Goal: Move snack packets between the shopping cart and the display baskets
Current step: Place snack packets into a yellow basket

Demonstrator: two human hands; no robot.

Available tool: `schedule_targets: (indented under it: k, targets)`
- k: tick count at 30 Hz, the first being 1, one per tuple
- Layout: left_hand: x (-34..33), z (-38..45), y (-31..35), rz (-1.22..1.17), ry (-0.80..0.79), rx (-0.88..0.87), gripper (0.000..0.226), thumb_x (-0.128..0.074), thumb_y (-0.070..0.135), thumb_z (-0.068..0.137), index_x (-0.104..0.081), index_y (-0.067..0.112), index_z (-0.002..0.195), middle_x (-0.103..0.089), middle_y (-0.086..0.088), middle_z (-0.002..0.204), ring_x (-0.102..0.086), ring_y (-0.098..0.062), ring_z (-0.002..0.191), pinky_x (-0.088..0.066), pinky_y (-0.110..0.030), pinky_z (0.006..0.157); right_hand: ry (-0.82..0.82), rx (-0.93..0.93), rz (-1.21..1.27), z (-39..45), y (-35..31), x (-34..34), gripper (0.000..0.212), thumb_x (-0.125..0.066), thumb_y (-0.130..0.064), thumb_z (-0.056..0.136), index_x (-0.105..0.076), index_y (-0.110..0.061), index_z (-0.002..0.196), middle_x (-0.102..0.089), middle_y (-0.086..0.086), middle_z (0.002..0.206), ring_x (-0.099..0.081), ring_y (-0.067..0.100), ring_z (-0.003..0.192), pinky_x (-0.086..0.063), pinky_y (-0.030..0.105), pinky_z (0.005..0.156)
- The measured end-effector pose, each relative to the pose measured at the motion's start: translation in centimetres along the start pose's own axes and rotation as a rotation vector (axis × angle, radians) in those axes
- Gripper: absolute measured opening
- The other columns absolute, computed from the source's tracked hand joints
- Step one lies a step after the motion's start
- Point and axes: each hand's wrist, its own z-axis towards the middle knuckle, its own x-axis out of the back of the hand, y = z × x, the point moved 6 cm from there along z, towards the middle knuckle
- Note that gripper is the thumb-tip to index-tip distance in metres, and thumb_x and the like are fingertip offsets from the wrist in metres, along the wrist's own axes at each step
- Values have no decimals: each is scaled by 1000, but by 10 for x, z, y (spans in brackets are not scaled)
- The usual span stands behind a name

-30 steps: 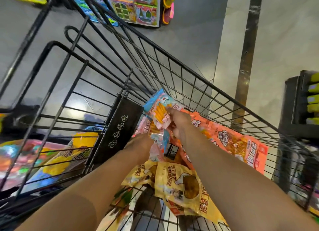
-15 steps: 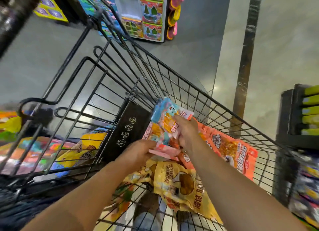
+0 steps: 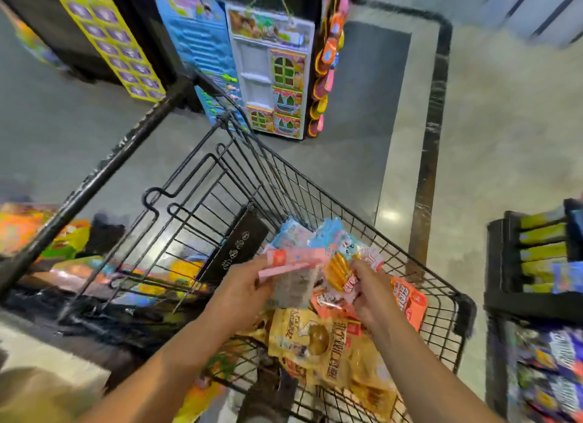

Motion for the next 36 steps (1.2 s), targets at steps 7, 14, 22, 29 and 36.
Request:
schedule_targets:
  k: [7,14,22,29,36]
  targets:
    - [28,-122,68,-163,378,156,28,-73,13,93,-74,37,107,-78,19,101,-71,3,91,-55,-17,70,-219,37,6,-95,-20,36,49,-77,-9,80,-67,1,127,-73,32,118,-76,45,100,-59,67,87]
    - [20,-237,96,-439,682,198,12,-77,7,89,-77,16,96,-75,6,68,-58,-2,47,-45,-19,48,-288,63,-7,-178,-24,36,40,-72,-1,84,-67,5,124,-76,30,109,-79,41,87,-64,55,67]
    - [44,-345,87,-519,957,378,35,-82,58,63,-74,35,88,-74,9,79,-67,-16,71,-55,-40,70,-488,-7,-147,-242,-8,-2,35,-62,-3,98,-62,0,133,-74,31,116,-78,44,92,-64,57,67]
    - [75,-471,90,-734,1157,156,46,-94,33,66,-77,32,108,-79,-11,106,-77,-24,94,-59,-48,82,-723,11,-324,-337,48,-69,40,-66,-1,89,-68,-2,129,-70,33,123,-68,49,116,-46,76,102]
    - [87,-647,57,-925,1493,104,45,-79,11,66,-73,3,111,-78,-20,106,-76,-37,93,-60,-53,84,-953,-65,-437,-445,165,-124,58,-67,-4,77,-64,-6,135,-73,30,120,-77,44,98,-64,56,73]
